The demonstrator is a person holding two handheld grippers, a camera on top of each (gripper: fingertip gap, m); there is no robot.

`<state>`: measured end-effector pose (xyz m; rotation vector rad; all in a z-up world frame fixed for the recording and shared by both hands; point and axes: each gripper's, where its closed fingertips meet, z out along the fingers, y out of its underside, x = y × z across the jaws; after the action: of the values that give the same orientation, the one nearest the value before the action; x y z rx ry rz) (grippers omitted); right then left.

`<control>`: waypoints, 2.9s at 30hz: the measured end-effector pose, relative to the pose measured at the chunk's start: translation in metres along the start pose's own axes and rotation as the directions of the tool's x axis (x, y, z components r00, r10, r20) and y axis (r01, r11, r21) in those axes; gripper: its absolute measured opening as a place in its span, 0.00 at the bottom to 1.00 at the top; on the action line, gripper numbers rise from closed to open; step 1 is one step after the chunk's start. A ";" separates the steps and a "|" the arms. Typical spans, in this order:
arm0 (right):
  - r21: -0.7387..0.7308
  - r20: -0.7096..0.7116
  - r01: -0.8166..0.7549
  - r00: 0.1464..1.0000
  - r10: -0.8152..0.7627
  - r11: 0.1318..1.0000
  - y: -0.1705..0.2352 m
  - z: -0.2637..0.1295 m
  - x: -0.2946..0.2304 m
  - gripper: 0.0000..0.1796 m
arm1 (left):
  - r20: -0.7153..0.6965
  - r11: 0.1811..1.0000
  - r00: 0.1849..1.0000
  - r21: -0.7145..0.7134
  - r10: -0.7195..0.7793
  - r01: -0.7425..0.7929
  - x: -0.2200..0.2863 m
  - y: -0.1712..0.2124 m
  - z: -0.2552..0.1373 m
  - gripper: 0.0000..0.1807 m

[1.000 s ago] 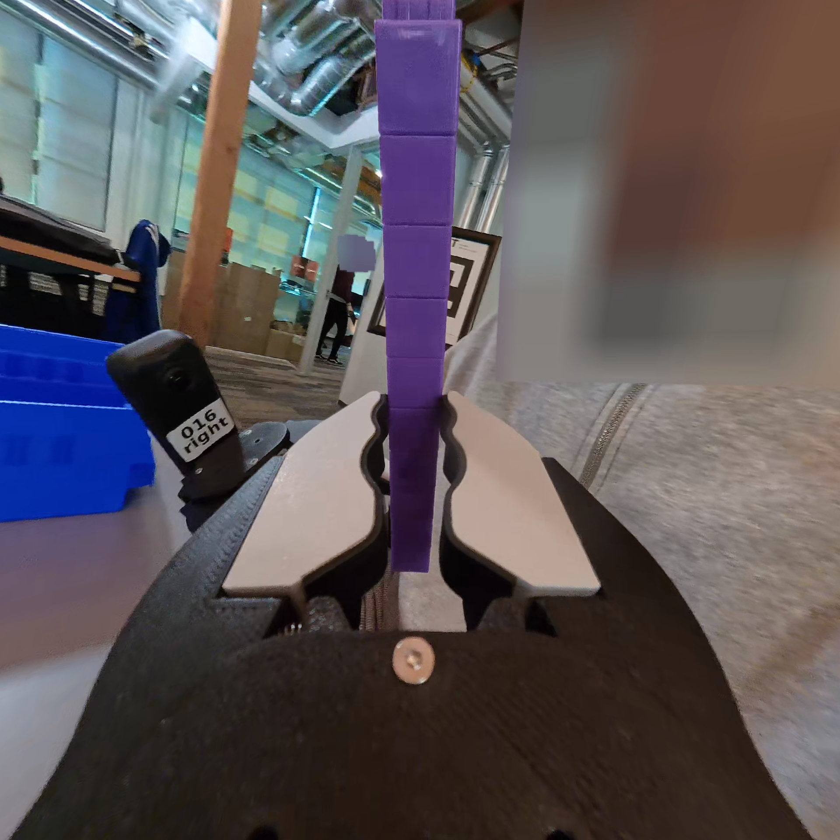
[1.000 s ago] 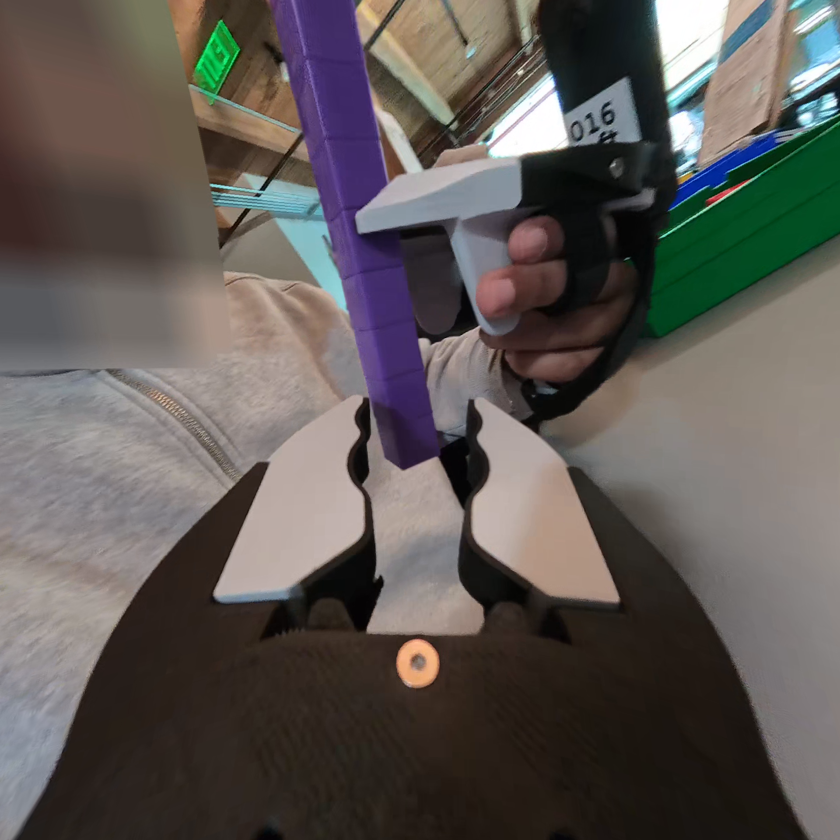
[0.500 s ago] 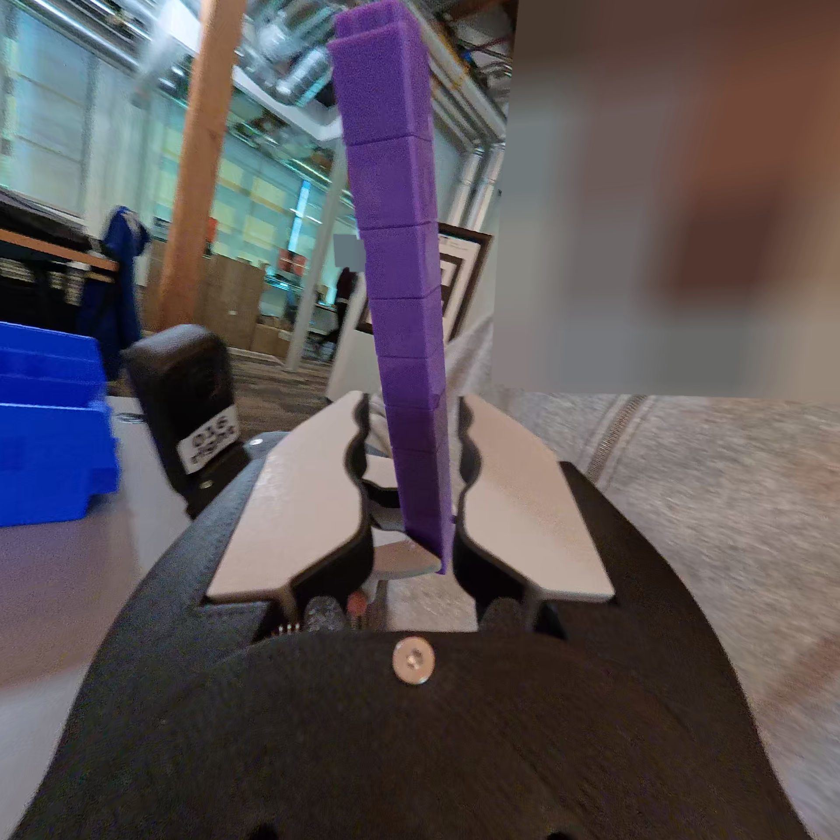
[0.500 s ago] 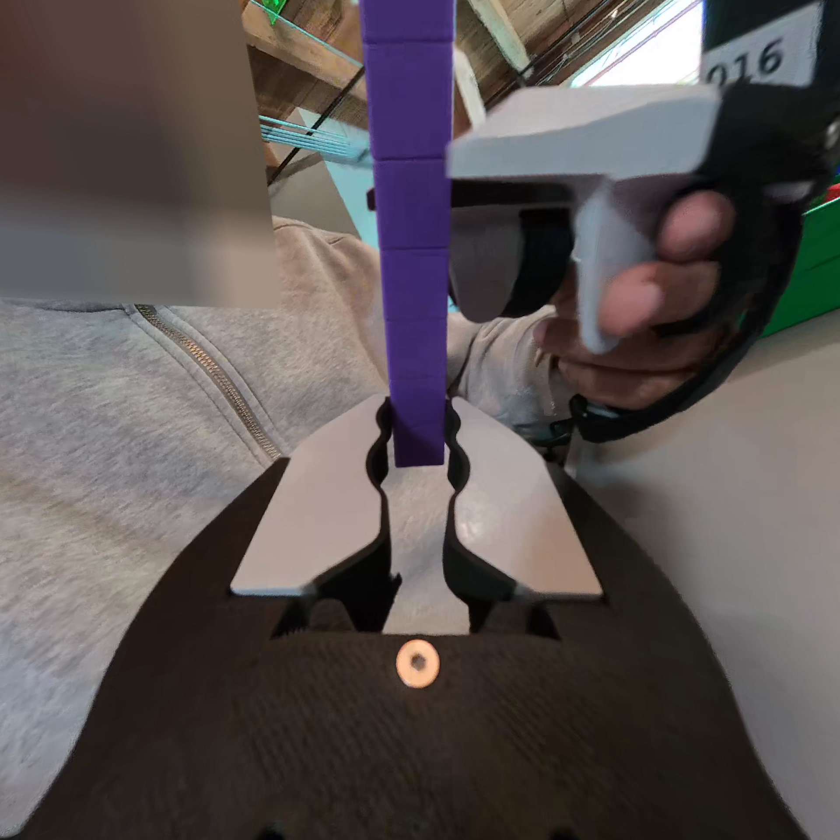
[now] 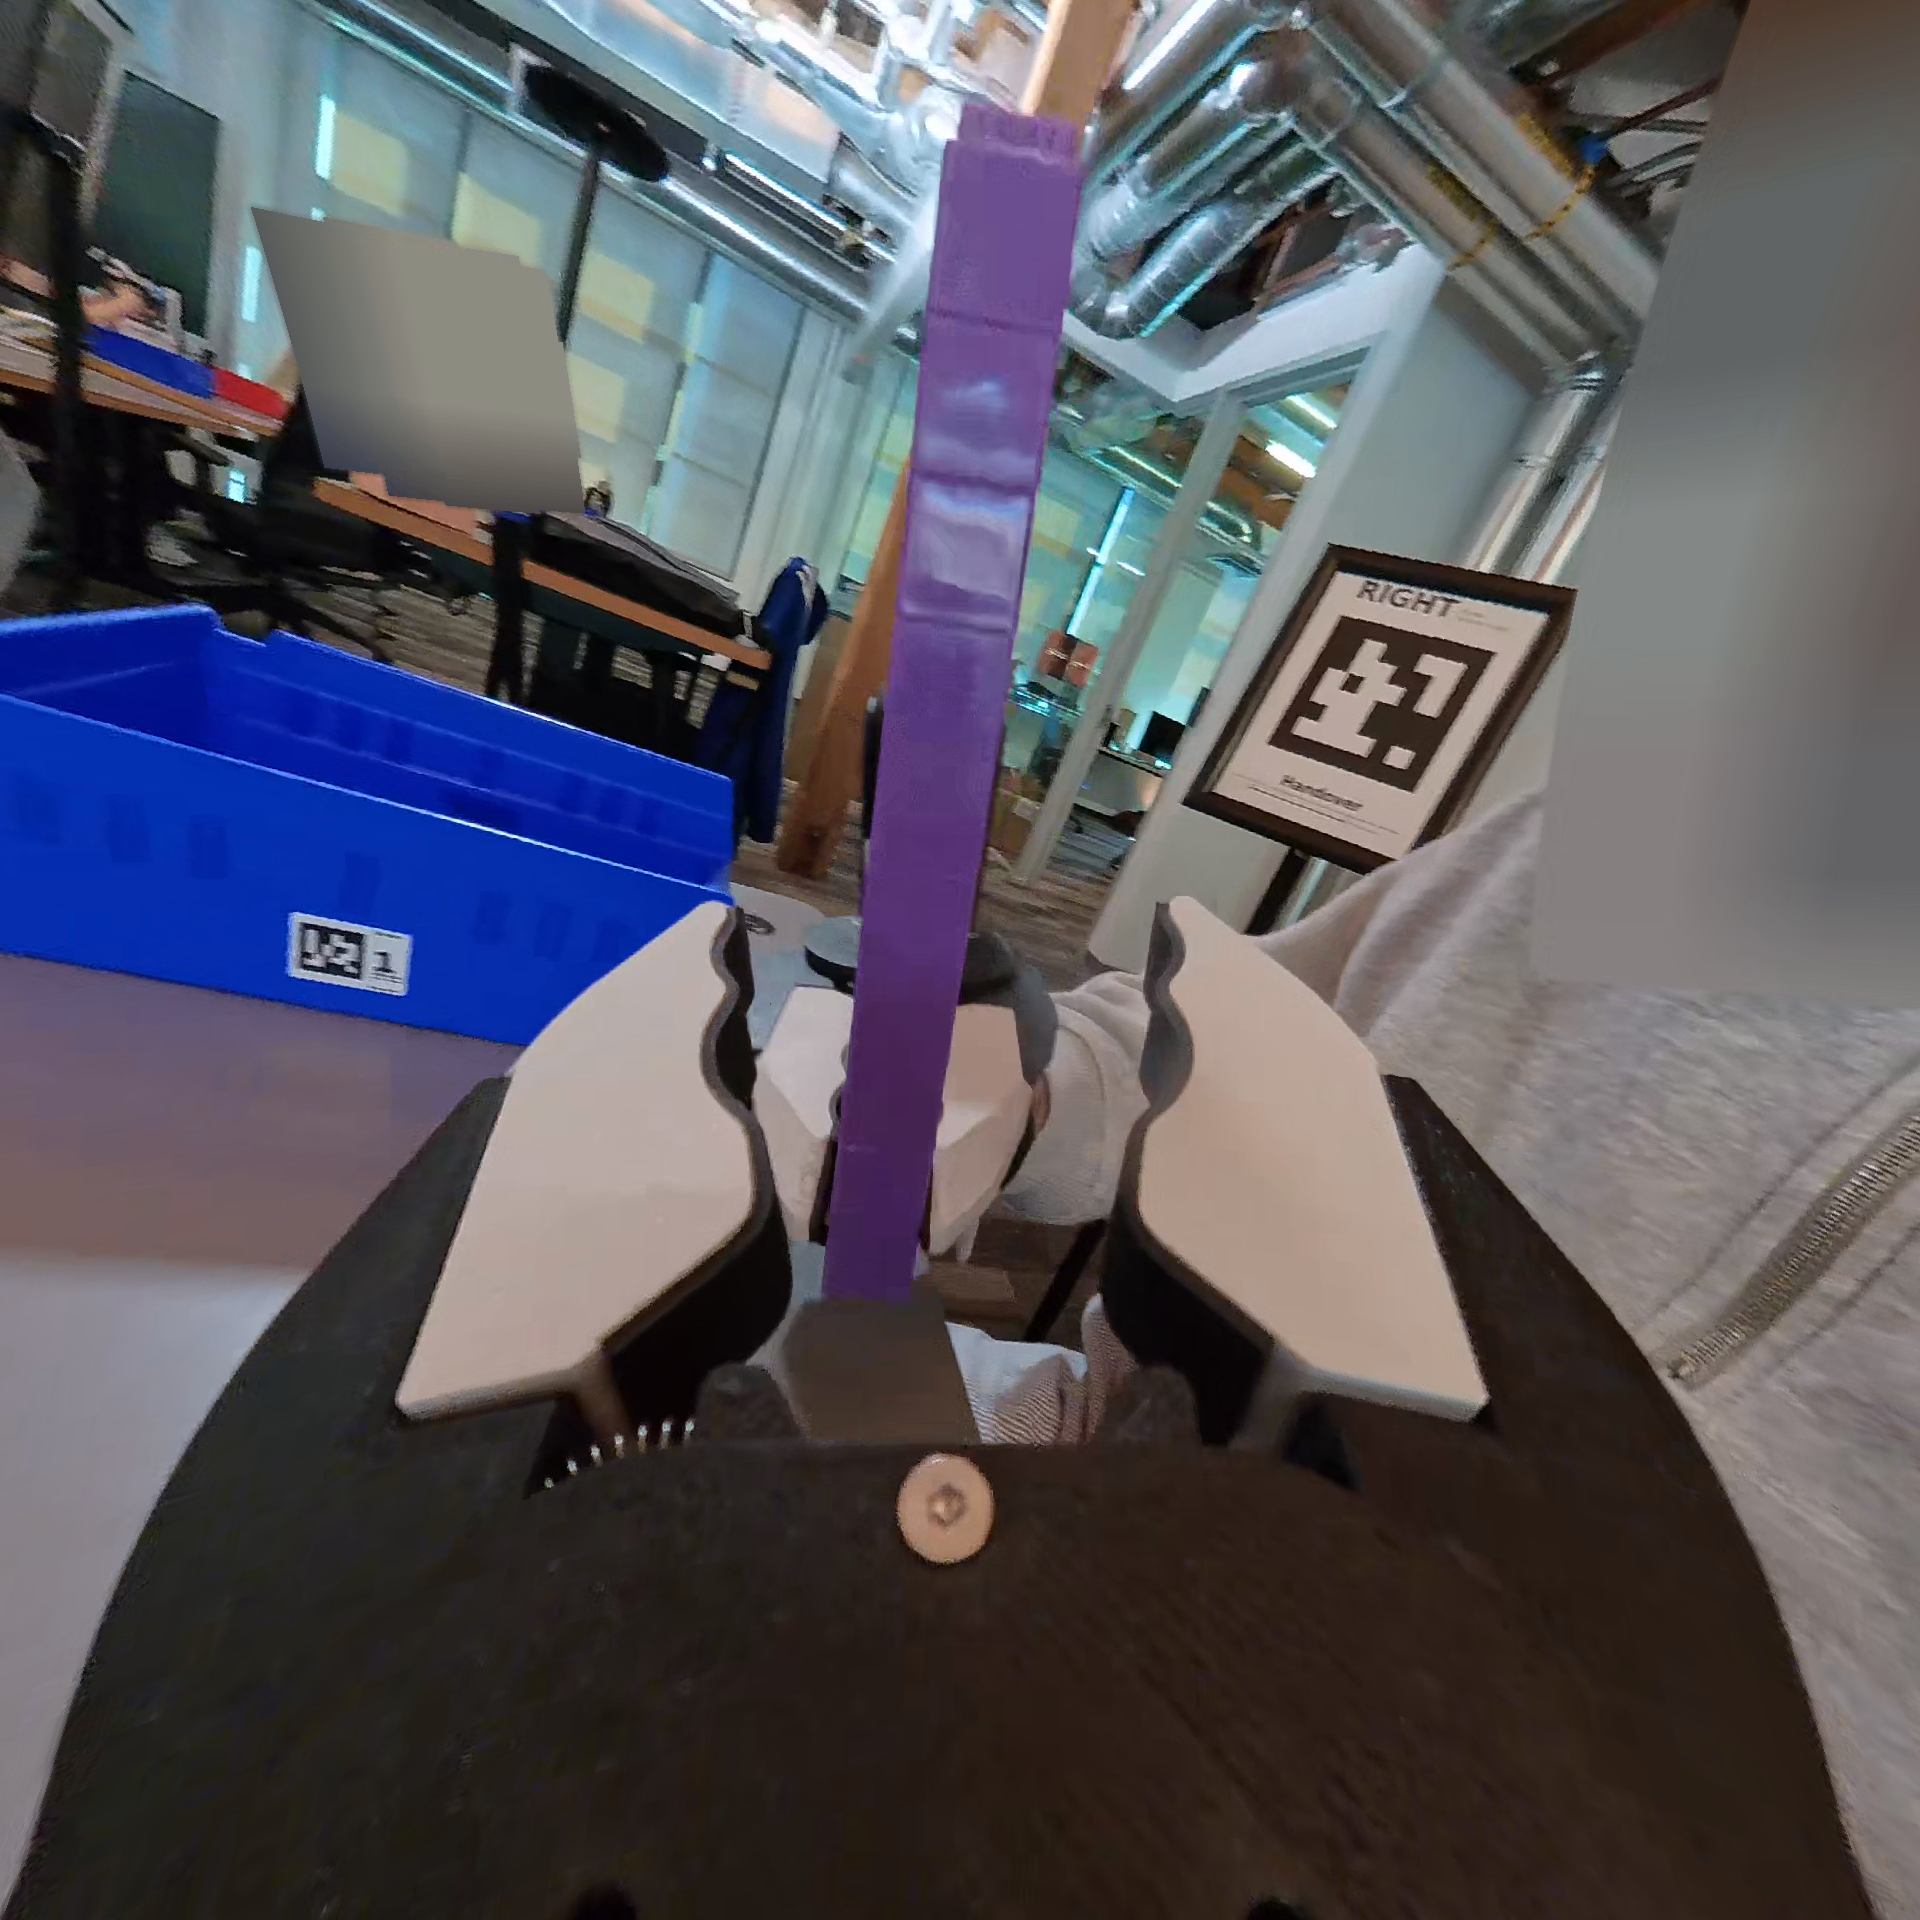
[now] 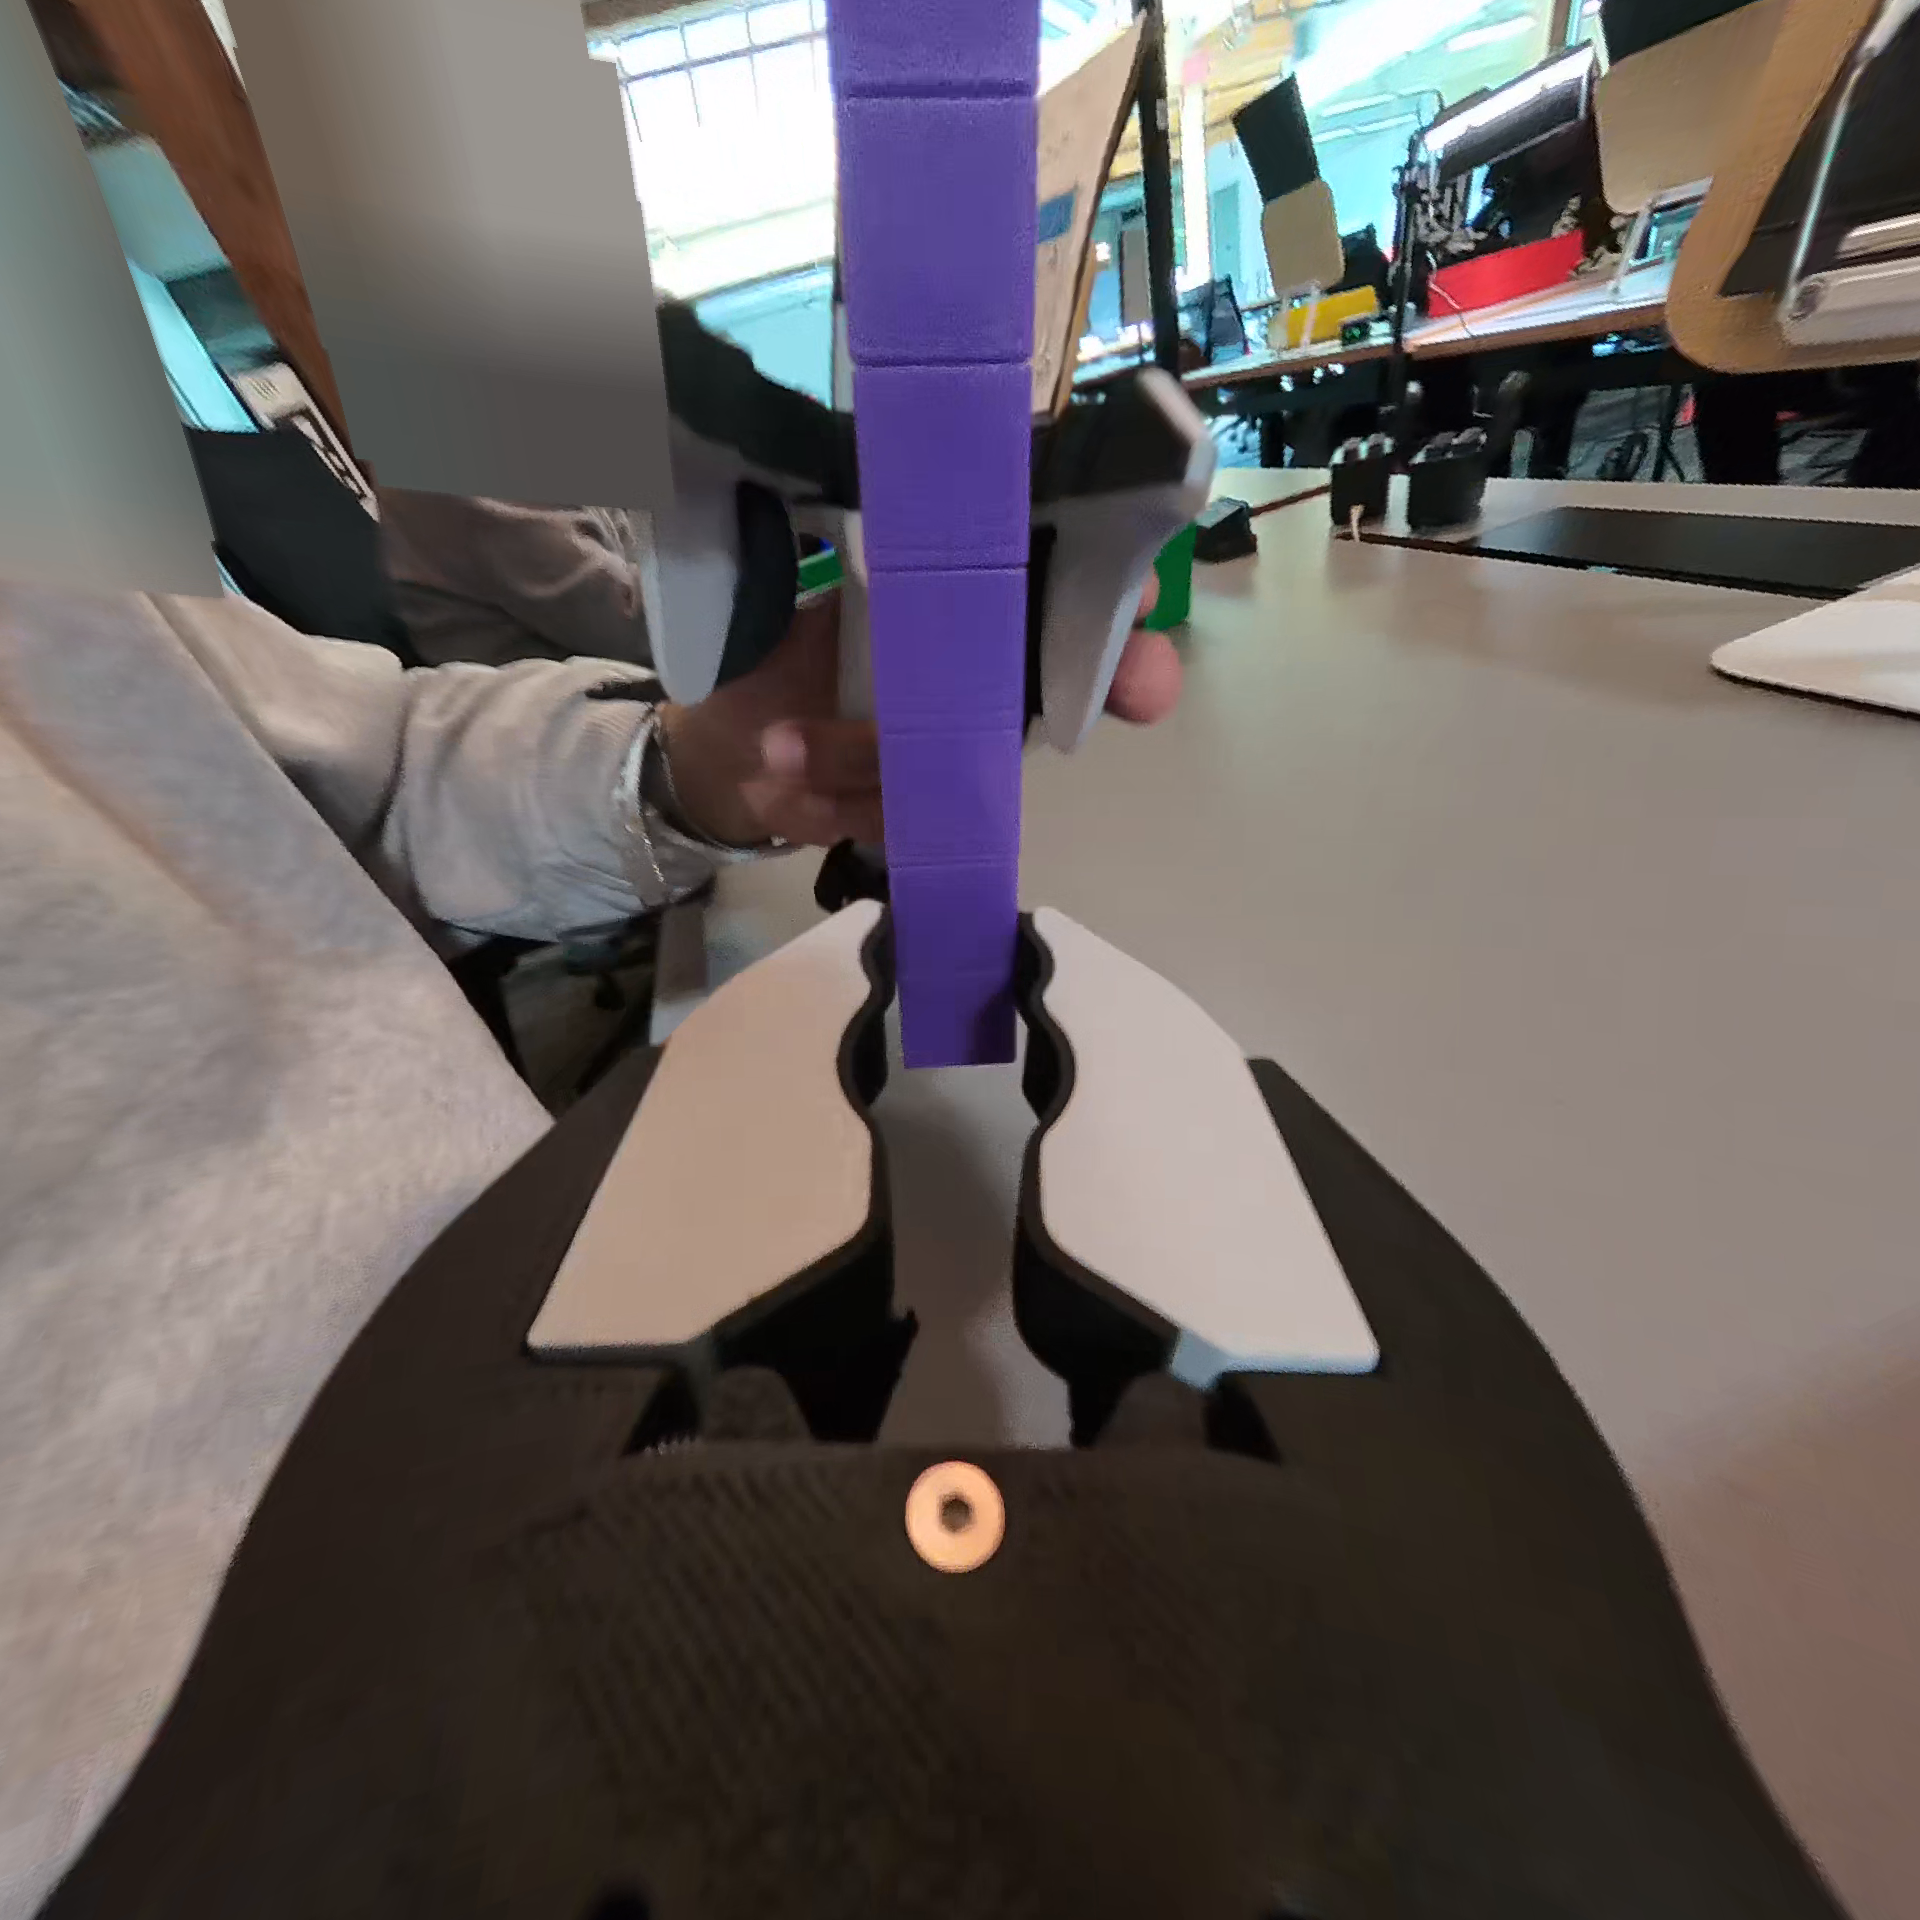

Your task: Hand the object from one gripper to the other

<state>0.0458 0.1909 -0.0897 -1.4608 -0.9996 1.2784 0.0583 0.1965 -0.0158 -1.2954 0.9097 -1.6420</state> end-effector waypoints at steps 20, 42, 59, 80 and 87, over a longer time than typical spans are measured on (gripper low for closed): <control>-0.094 0.023 0.044 0.999 -0.042 0.995 0.024 0.026 -0.020 0.12 | 0.127 0.982 0.978 0.069 0.168 -0.178 0.029 -0.063 -0.016 0.12; 0.139 -0.057 0.073 0.996 -0.065 0.988 -0.024 0.005 -0.013 0.26 | 0.151 0.993 0.981 0.002 0.120 -0.122 0.010 -0.030 -0.005 0.12; 0.204 -0.073 0.037 0.997 -0.022 0.978 -0.040 -0.013 -0.005 0.12 | 0.117 1.000 0.993 -0.015 0.015 -0.013 -0.007 -0.003 0.003 0.41; 0.319 -0.100 0.012 0.995 0.021 0.948 -0.055 -0.028 0.008 0.34 | 0.090 0.975 0.993 -0.214 0.076 -0.056 -0.018 0.047 0.002 0.12; 0.146 -0.075 -0.057 0.995 0.068 0.988 -0.018 -0.003 0.009 0.35 | 0.074 1.000 0.997 0.015 0.017 -0.018 -0.014 0.004 -0.012 0.12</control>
<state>0.0503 0.2031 -0.0740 -1.4303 -0.7979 1.2987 0.0490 0.2081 -0.0272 -1.3246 0.8596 -1.5742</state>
